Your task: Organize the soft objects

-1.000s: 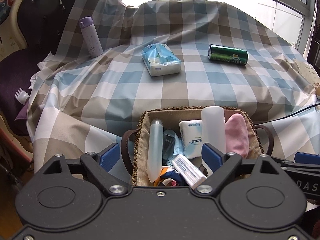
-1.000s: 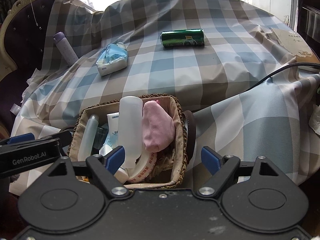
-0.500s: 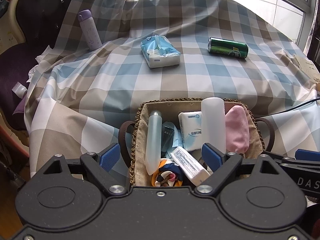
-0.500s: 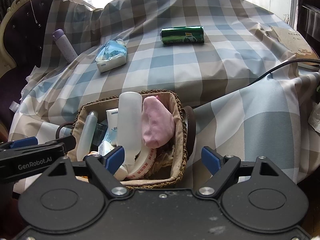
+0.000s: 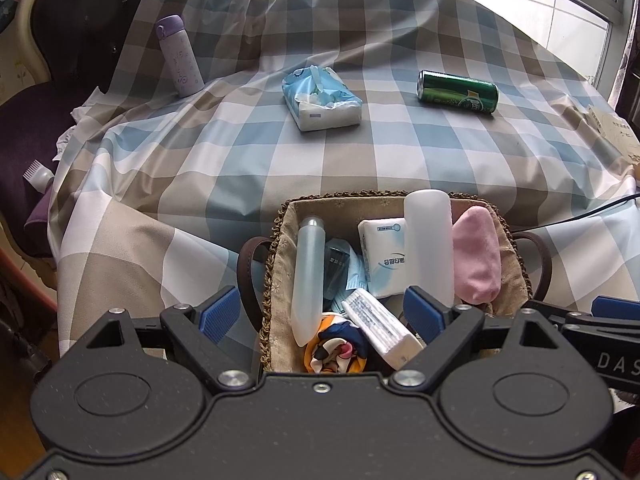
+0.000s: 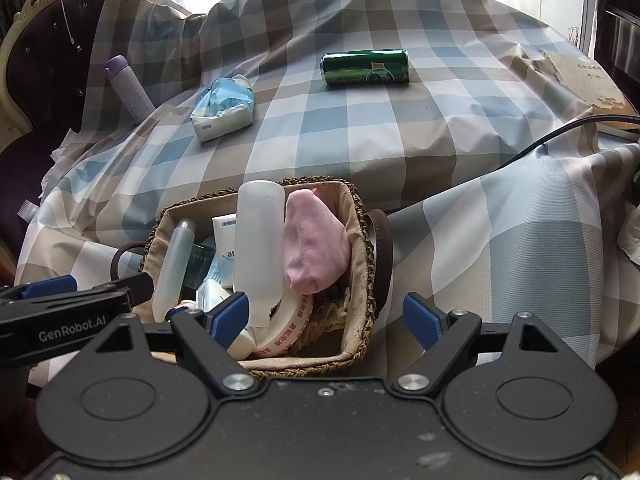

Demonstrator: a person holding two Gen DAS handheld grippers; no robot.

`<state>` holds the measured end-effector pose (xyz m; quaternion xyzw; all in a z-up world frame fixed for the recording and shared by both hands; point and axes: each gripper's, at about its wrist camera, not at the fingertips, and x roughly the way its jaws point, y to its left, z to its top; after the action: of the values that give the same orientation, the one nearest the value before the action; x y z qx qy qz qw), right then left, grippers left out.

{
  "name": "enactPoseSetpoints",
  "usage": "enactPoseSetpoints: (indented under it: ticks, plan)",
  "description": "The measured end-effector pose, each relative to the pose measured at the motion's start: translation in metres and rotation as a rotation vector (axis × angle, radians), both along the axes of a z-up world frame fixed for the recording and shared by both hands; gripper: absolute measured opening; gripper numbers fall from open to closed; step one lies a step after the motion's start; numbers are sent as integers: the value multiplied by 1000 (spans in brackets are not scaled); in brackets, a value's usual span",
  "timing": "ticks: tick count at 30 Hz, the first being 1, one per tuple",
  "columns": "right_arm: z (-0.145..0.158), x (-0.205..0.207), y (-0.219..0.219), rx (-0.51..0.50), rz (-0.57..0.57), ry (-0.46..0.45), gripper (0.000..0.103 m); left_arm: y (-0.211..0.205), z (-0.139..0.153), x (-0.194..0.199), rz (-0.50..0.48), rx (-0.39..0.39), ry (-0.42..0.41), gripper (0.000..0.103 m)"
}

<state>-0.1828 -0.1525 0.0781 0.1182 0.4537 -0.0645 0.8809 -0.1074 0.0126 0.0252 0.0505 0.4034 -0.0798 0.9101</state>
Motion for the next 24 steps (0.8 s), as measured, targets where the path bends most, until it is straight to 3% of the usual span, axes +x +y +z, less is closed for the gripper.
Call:
enactPoseSetpoints:
  ticks: [24]
  plan:
    - [-2, 1, 0, -2, 1, 13, 85, -2, -4, 1, -1, 24, 12, 86]
